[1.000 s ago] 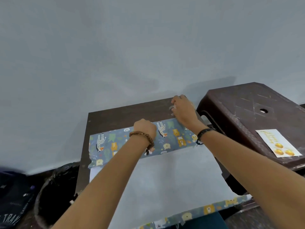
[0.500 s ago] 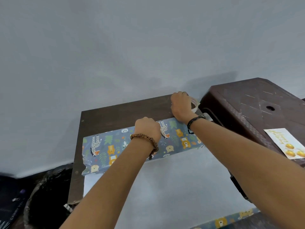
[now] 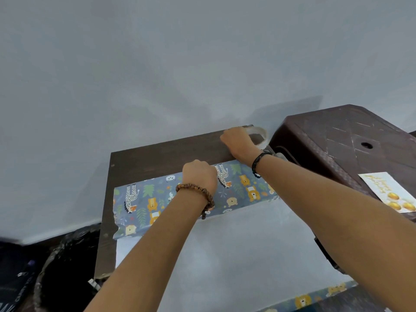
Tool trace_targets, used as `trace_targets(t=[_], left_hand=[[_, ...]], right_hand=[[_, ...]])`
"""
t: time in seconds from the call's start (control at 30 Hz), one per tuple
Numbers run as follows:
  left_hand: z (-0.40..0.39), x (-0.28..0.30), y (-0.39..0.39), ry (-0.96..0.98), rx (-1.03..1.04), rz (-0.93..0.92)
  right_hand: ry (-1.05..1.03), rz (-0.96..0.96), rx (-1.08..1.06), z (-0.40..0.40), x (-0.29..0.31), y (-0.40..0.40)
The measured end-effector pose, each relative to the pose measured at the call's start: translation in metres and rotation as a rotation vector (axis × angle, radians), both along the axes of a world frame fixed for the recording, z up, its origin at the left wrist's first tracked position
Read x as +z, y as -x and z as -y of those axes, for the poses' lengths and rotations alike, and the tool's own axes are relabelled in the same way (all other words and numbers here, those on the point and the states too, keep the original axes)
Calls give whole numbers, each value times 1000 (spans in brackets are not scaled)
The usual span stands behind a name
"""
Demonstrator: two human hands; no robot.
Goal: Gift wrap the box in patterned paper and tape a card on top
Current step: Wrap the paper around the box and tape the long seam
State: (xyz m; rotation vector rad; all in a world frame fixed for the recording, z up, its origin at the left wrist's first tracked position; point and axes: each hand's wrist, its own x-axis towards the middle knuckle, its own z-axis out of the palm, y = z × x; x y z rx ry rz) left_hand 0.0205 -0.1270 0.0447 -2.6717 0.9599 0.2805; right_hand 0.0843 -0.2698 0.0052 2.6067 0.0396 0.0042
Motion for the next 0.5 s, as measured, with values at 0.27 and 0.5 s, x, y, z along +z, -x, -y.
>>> trace_targets(t=[0.27,0.5], left_hand=[[0,-1,-1,-21,0,9],[1,-1,-1,-20,7,12]], right_hand=[[-8,-21,-82,10,10,3],[96,-108,33,6,1,6]])
